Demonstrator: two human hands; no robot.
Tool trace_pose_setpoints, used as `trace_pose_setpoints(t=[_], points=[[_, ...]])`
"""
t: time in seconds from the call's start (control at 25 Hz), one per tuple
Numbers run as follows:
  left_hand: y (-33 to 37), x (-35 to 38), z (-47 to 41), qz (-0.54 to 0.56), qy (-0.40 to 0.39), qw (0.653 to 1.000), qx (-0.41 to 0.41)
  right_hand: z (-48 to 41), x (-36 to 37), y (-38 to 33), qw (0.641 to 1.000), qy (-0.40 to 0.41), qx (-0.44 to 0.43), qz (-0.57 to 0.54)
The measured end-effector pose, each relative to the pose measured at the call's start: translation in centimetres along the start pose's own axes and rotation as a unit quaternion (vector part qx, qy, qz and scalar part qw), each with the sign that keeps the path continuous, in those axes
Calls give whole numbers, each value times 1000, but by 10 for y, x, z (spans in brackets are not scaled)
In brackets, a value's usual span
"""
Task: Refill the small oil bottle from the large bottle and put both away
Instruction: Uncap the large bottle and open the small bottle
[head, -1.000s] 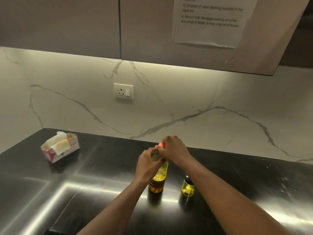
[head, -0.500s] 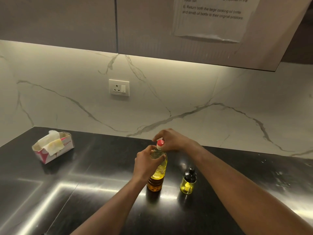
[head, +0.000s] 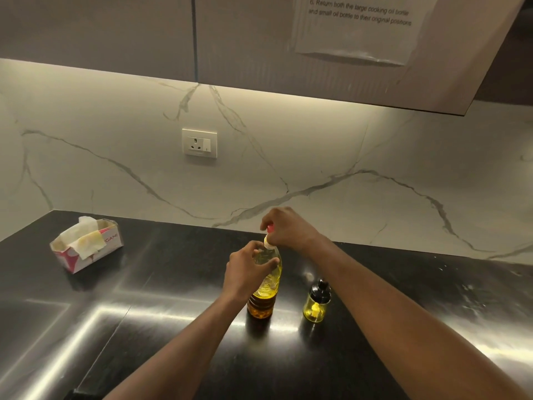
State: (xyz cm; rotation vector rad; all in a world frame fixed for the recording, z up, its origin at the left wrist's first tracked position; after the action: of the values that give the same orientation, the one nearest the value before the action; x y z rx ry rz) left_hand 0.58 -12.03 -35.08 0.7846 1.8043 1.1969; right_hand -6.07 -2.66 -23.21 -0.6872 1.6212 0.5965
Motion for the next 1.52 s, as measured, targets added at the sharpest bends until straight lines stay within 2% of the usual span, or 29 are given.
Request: trace_pose_setpoints(t=[0.12,0.24,0.32,0.44,0.64,0.8,0.96,1.16,1.28,1.36,1.52], points=[[12,-4,-4,-96,-14,995,18,18,-12,23,990,105,48,-84],[50,2,0,-150,10,976,155,42,-12,52,967,188,108,-132],[75,21,14,-153,-12,958,241,60,-6,71,952,212,146,-164],[87,66,42,-130,-69,946,288,93,10,98,940,223,178,-188],[51,128,81,-125,-150,947,255,164,69,142,919,183,270,-221],[7,165,104,-172,-222,924,259,213,135,157,908,113,319,-248],[-39,187,119,-242,-283,907,196,245,197,160,899,35,352,-258],[-80,194,134,-279,-319,898,119,270,248,161,903,-36,373,-209],[-89,185,132,-272,-295,911,94,270,254,161,910,-57,359,-197],[-89,174,125,-247,-248,932,92,265,249,162,912,-56,351,-204],[-78,153,97,-121,-124,983,55,212,194,164,936,53,283,-203]])
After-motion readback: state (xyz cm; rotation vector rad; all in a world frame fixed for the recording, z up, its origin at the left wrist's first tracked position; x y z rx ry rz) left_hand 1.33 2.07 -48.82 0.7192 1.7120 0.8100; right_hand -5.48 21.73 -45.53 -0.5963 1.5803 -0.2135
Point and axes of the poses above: each hand's wrist, its own z-axis away from the middle knuckle, its own x-axis out of the palm, y = z × x, the point moved 5 cm from there along -z, towards the middle knuckle, and after that the axes turned 15 degrees about z, right-handed, at the moved point
